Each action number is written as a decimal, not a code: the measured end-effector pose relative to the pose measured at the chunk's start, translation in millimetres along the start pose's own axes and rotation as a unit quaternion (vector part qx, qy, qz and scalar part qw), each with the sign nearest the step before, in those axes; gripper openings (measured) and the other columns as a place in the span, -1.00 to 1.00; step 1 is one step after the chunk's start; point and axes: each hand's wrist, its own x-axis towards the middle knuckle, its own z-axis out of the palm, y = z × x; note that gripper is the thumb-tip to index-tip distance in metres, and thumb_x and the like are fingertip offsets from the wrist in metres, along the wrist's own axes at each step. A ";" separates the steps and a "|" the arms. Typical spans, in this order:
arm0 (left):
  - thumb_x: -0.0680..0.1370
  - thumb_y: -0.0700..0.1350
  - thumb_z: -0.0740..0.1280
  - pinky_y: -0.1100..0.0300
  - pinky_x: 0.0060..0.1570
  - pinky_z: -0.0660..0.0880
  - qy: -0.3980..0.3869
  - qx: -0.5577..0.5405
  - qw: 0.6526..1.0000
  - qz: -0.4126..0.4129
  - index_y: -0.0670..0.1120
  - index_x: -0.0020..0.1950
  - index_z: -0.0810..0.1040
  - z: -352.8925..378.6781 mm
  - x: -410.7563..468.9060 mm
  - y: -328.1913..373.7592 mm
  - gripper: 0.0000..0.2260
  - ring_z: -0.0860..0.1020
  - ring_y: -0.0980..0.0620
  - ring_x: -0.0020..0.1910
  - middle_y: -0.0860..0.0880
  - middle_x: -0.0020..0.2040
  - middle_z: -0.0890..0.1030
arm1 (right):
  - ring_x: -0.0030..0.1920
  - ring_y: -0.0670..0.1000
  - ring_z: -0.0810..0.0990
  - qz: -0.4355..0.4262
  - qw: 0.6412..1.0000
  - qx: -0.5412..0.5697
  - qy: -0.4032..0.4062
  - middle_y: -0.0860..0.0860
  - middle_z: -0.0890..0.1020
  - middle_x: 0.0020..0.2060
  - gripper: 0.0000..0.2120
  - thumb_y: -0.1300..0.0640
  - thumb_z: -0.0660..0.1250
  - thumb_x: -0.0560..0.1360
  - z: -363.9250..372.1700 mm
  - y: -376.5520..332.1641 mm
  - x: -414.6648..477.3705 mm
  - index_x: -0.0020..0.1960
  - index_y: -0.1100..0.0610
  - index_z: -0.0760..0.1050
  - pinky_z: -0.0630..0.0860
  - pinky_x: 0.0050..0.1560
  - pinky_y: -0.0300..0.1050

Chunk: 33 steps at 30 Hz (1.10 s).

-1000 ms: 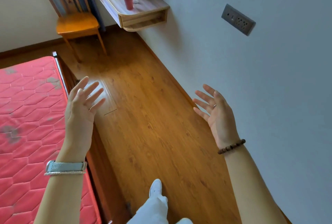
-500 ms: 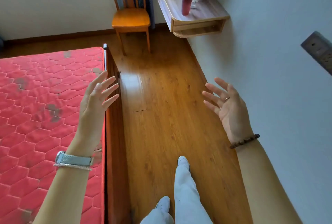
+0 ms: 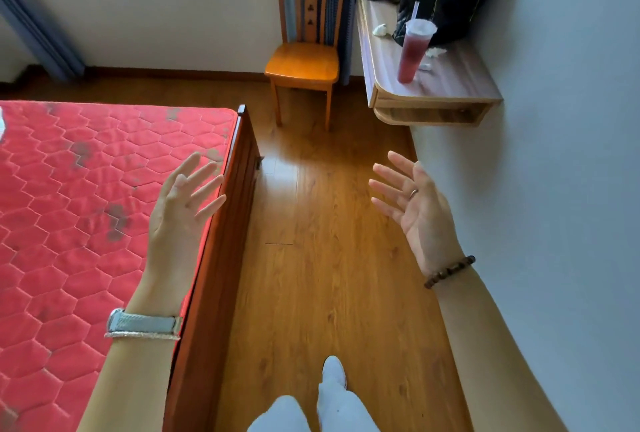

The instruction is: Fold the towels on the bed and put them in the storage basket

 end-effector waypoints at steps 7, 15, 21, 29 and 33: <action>0.67 0.05 0.10 -0.07 0.35 0.46 0.054 -0.008 0.998 -0.008 -0.02 0.45 0.42 13.7 25.1 -8.1 -0.62 0.54 -0.06 0.34 -0.06 0.35 0.57 | 0.25 0.06 0.58 0.021 0.999 0.000 -0.041 0.01 0.57 0.29 -0.53 -0.19 0.09 0.51 1.5 -0.3 57.7 0.33 -0.03 0.43 0.44 0.34 0.17; 0.64 0.09 0.11 -0.05 0.34 0.47 0.088 -0.001 0.996 0.001 -0.05 0.50 0.36 -9.7 81.3 -11.3 -0.54 0.53 -0.04 0.35 -0.05 0.38 0.54 | 0.23 0.06 0.60 0.031 0.997 0.005 -0.066 0.02 0.58 0.27 -0.54 -0.18 0.10 0.53 38.7 -3.4 131.7 0.33 -0.01 0.44 0.45 0.33 0.19; 0.64 0.10 0.09 -0.05 0.34 0.47 0.096 -0.025 0.995 0.019 -0.04 0.50 0.37 -28.5 150.3 -15.6 -0.54 0.52 -0.04 0.36 -0.04 0.40 0.53 | 0.24 0.06 0.60 0.024 0.997 -0.007 -0.078 0.02 0.58 0.28 -0.49 -0.20 0.09 0.52 82.9 -10.0 199.0 0.37 0.00 0.42 0.46 0.32 0.18; 0.52 0.31 0.29 0.02 0.28 0.52 0.086 -0.031 0.996 0.019 -0.04 0.51 0.37 -63.1 248.1 -3.5 -0.33 0.50 -0.07 0.38 -0.05 0.41 0.52 | 0.25 0.05 0.58 0.015 0.997 -0.009 -0.079 0.01 0.57 0.29 -0.50 -0.21 0.10 0.51 145.9 -29.1 287.9 0.36 -0.02 0.42 0.45 0.33 0.18; 0.42 0.39 0.35 -0.02 0.30 0.50 0.082 -0.021 0.996 0.022 -0.04 0.52 0.36 -74.8 292.7 6.7 -0.21 0.50 -0.07 0.39 -0.04 0.41 0.52 | 0.25 0.05 0.58 0.009 0.996 -0.019 -0.084 0.01 0.57 0.29 -0.48 -0.24 0.12 0.47 172.4 -37.6 325.5 0.34 -0.04 0.43 0.45 0.33 0.19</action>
